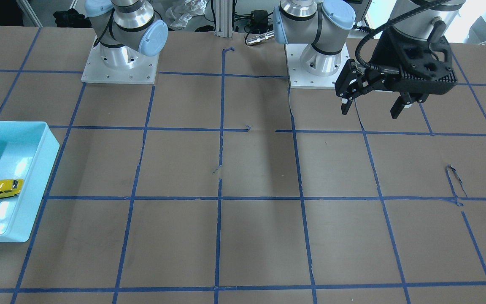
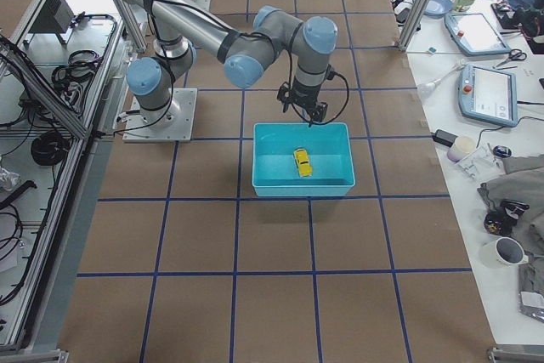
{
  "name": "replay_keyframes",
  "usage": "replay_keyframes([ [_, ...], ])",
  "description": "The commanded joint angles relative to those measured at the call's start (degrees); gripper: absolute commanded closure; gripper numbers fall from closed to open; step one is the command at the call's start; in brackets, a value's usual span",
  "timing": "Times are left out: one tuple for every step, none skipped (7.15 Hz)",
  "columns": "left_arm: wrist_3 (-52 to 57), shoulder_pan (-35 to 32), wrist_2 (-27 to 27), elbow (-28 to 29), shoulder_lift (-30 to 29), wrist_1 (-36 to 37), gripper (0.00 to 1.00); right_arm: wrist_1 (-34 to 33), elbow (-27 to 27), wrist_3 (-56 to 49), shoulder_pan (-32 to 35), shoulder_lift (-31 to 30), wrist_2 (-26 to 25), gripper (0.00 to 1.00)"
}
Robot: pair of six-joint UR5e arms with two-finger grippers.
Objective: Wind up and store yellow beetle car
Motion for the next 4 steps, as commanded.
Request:
replay_keyframes([
  [0.0,0.0,0.0,0.0,0.0,0.02,0.0,4.94,-0.72,31.33,5.67,-4.32,4.44,0.0],
  [0.0,0.0,0.0,0.0,0.0,0.02,0.0,4.94,-0.81,42.76,9.71,-4.5,4.44,0.0],
  [0.0,-0.09,0.0,0.0,0.0,0.02,0.0,4.86,-0.99,52.88,13.32,-4.68,4.88,0.0],
  [0.0,0.0,0.0,0.0,0.0,0.02,0.0,4.42,-1.07,59.86,17.44,-4.85,5.49,0.0],
])
